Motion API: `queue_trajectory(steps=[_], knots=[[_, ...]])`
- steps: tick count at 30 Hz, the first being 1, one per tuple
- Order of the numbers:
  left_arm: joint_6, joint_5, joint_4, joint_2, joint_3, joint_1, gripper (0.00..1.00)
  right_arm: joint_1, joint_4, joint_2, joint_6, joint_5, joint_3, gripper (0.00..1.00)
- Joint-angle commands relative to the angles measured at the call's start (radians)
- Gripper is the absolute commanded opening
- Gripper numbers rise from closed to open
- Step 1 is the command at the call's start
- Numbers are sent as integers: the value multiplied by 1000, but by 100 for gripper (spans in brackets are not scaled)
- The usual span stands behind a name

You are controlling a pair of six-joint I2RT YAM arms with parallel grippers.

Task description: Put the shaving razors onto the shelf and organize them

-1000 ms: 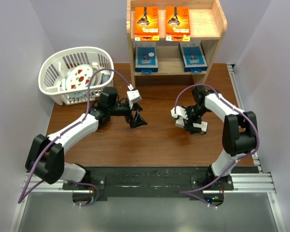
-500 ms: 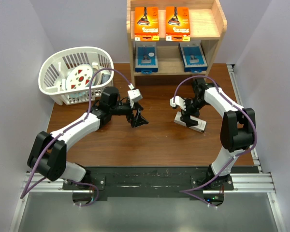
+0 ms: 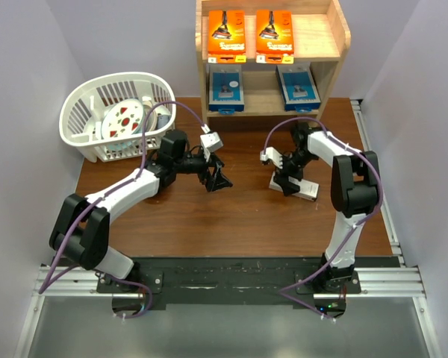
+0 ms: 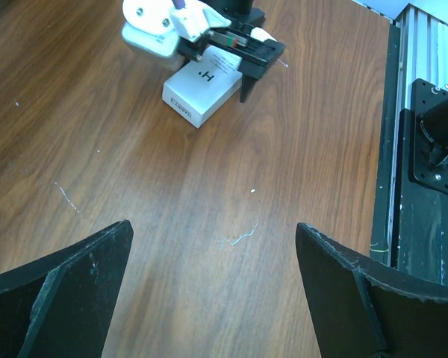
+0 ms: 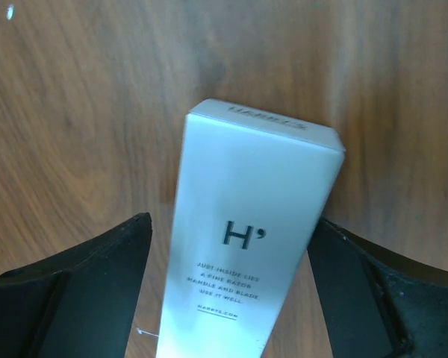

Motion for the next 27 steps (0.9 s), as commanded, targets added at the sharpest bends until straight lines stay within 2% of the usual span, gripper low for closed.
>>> queue_trajectory(steps=[1, 2, 4, 9, 10, 11, 13, 14, 15, 16, 19, 24, 25, 26, 27], knots=[[-7, 2, 44, 0, 37, 2, 96, 13, -36, 3, -28, 10, 58, 81], [-4, 2, 44, -1, 36, 3, 96, 26, -48, 3, -82, 16, 57, 74], [4, 0, 35, -4, 32, 9, 96, 45, -79, -14, -152, 19, 35, 68], [59, 7, -28, -15, 51, 39, 95, 201, -93, -98, -480, 79, -75, 62], [77, 8, -35, -16, 54, 46, 95, 257, -78, -123, -546, 108, -145, 61], [88, 8, -45, -19, 57, 62, 95, 285, -50, -173, -689, 137, -190, 61], [102, -4, -54, -24, 59, 77, 95, 331, 91, -235, -837, 176, -329, 66], [102, -6, -60, -21, 65, 89, 95, 338, 132, -275, -956, 168, -359, 74], [104, -6, -65, -18, 65, 92, 95, 342, 201, -287, -991, 155, -379, 81], [102, -16, -62, -18, 62, 95, 95, 345, 229, -298, -1002, 130, -393, 90], [73, -35, -26, -16, 37, 92, 93, 339, 240, -352, -935, 121, -359, 93], [-126, -44, 87, 34, -21, 66, 88, 257, 128, -525, -648, 73, -330, 95], [-142, -61, 105, 42, -32, 56, 84, 237, 117, -575, -599, 66, -342, 95], [-156, -64, 121, 63, -50, 28, 81, 233, 114, -598, -456, 53, -350, 95], [-174, -64, 141, 80, -53, 16, 78, 230, 101, -614, -384, 44, -357, 94]])
